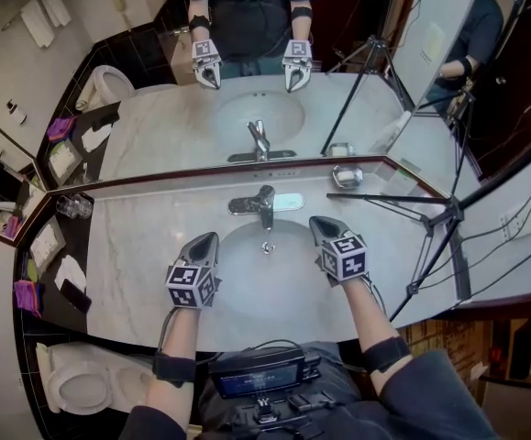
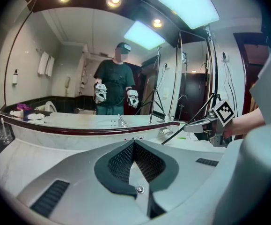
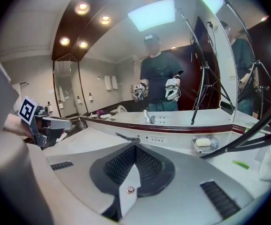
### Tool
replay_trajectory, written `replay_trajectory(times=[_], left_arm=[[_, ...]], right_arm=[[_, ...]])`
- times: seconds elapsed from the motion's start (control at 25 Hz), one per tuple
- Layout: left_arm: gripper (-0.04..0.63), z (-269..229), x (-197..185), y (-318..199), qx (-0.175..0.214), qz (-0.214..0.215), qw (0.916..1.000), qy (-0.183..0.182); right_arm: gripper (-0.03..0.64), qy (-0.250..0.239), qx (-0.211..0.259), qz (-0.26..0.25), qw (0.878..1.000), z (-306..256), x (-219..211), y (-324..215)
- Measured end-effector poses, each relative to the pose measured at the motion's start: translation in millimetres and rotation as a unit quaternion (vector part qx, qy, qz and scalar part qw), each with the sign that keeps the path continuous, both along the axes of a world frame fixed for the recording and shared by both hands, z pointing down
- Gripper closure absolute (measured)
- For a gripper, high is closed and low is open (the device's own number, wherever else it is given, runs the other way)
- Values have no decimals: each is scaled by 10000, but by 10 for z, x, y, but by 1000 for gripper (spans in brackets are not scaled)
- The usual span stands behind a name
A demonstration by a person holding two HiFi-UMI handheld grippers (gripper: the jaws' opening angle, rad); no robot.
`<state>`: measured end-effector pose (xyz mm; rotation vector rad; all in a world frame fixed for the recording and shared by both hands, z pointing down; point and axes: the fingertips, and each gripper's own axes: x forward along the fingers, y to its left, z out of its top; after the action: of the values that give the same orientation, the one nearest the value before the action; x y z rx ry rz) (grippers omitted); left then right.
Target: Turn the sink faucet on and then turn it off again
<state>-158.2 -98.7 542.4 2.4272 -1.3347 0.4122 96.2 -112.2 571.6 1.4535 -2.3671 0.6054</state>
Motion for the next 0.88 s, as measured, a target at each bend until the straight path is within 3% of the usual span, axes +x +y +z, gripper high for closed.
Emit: replay_trajectory(times=[0.56, 0.88], left_arm=[[595, 10, 81, -5, 63, 74, 9999, -120], [595, 22, 37, -53, 62, -1, 9998, -170]], right_arm=[[597, 39, -7, -5, 10000, 113, 61, 119], [594, 875, 316, -355, 9950, 111, -121, -61]])
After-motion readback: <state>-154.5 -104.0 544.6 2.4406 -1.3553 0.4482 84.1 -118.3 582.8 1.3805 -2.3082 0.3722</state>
